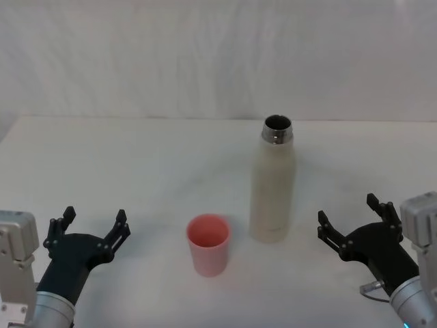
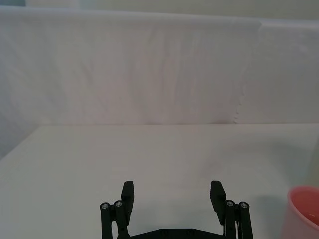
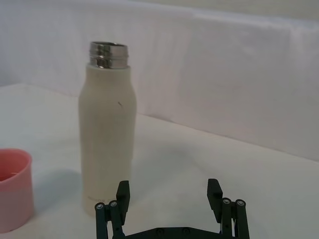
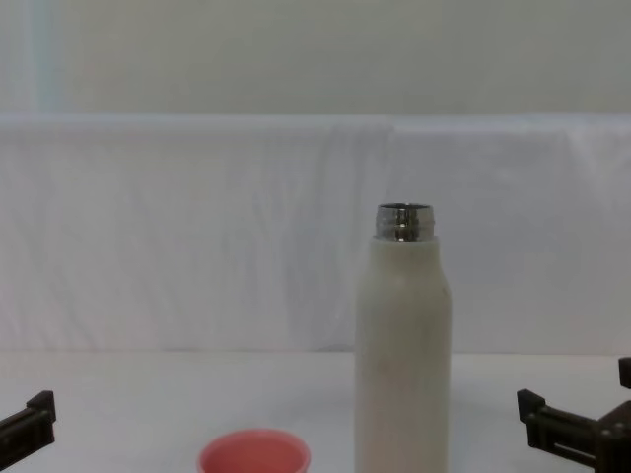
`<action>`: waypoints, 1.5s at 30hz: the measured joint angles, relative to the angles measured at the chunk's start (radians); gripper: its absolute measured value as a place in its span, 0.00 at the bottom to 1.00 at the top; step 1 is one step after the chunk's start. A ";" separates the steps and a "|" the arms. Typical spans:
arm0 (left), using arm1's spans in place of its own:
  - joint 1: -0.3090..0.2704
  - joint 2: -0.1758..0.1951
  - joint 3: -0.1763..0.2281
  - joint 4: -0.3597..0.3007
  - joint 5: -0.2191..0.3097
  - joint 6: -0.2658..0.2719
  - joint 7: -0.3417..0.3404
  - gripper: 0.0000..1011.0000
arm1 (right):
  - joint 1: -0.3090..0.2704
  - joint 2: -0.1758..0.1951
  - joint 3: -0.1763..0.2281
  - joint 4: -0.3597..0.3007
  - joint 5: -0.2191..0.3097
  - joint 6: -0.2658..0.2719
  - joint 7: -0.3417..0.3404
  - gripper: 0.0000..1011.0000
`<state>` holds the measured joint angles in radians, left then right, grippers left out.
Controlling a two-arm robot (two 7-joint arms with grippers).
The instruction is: Grasp the thermos with one hand and pour water into the cup lid.
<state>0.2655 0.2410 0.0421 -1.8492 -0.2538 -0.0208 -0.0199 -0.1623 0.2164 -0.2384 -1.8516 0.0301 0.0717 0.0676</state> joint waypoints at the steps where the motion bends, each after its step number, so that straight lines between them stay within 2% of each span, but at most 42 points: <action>1: 0.000 0.000 0.000 0.000 0.000 0.000 0.000 0.99 | 0.000 0.002 0.002 -0.004 0.001 0.003 0.008 0.99; 12: 0.000 0.000 0.000 0.000 0.000 0.000 0.000 0.99 | 0.022 0.011 0.027 -0.044 0.028 0.048 0.099 0.99; 19: 0.000 0.000 0.000 0.000 0.000 0.000 0.000 0.99 | 0.051 0.006 0.032 -0.032 0.084 0.068 0.151 0.99; 22: 0.000 0.000 0.000 0.000 0.000 0.000 0.000 0.99 | 0.071 0.011 0.014 -0.015 0.103 0.074 0.172 0.99; 27: 0.000 0.000 0.000 0.000 0.000 0.000 0.000 0.99 | 0.092 0.020 -0.016 0.002 0.107 0.076 0.188 0.99; 34: 0.000 0.000 0.000 0.000 0.000 0.000 0.000 0.99 | 0.121 0.032 -0.057 0.030 0.084 0.077 0.189 0.99; 45: 0.000 0.000 0.000 0.000 0.000 0.000 0.000 0.99 | 0.149 0.022 -0.071 0.073 0.070 0.077 0.179 0.99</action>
<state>0.2655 0.2409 0.0421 -1.8492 -0.2538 -0.0207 -0.0199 -0.0134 0.2380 -0.3098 -1.7788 0.1003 0.1488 0.2464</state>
